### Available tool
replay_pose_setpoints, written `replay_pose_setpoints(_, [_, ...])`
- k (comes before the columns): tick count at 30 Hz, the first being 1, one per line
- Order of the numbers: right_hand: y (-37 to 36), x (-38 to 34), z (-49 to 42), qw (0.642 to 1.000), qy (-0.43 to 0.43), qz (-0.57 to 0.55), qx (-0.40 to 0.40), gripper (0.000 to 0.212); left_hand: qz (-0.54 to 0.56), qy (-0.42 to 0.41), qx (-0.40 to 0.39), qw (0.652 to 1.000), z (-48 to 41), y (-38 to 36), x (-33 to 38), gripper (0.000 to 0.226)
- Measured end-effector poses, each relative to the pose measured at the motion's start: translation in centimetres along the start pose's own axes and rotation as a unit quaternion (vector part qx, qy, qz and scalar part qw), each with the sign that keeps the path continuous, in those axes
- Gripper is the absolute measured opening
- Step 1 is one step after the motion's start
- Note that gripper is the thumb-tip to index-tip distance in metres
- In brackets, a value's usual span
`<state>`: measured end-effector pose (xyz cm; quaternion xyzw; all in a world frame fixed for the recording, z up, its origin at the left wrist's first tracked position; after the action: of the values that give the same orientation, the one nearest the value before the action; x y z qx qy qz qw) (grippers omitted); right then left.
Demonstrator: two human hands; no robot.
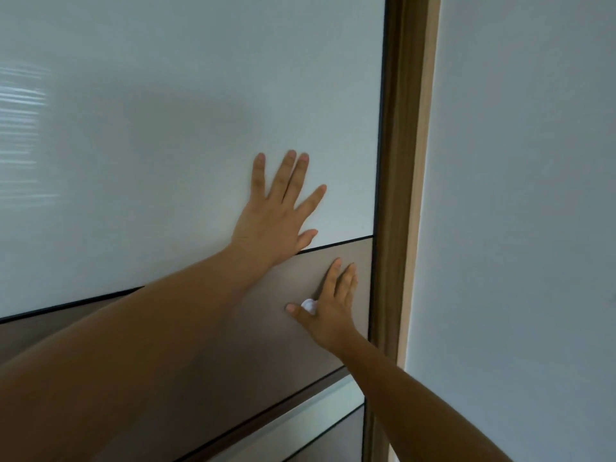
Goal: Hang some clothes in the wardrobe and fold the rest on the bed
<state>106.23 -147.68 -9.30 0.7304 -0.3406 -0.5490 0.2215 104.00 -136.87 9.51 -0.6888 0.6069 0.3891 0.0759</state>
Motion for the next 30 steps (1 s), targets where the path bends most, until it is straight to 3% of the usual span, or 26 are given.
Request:
replay_pose_setpoints(11, [2.8, 4.4, -1.8, 1.0, -0.003, -0.025, 0.011, 0.117, 0.004, -0.008, 0.011, 1.0, -4.1, -0.4, 4.6, 0.08])
replay_pose_setpoints(24, [4.3, 6.9, -3.0, 0.999, -0.01, -0.035, -0.001, 0.117, 0.009, -0.009, 0.023, 1.0, -6.4, -1.2, 6.7, 0.08])
replay_pose_setpoints(27, [6.0, 6.5, -2.2, 0.998, -0.037, 0.0, -0.041, 0.119, 0.023, -0.013, 0.013, 1.0, -6.5, -1.2, 6.6, 0.078])
replay_pose_setpoints(30, [8.9, 5.4, -0.1, 0.992, -0.025, 0.108, -0.056, 0.092, 0.075, -0.046, 0.013, 0.996, -6.1, -0.3, 6.6, 0.071])
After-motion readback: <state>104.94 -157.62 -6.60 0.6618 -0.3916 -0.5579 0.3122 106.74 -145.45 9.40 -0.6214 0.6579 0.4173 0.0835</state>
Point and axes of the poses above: each hand's wrist, its own z-axis away from the middle knuckle, its own y-axis out of the back of the hand, x = y × z, the point moved 6 cm from there along -z, towards the middle knuckle, and after that the axes turned 8 degrees about -x, right-handed, at the moved point
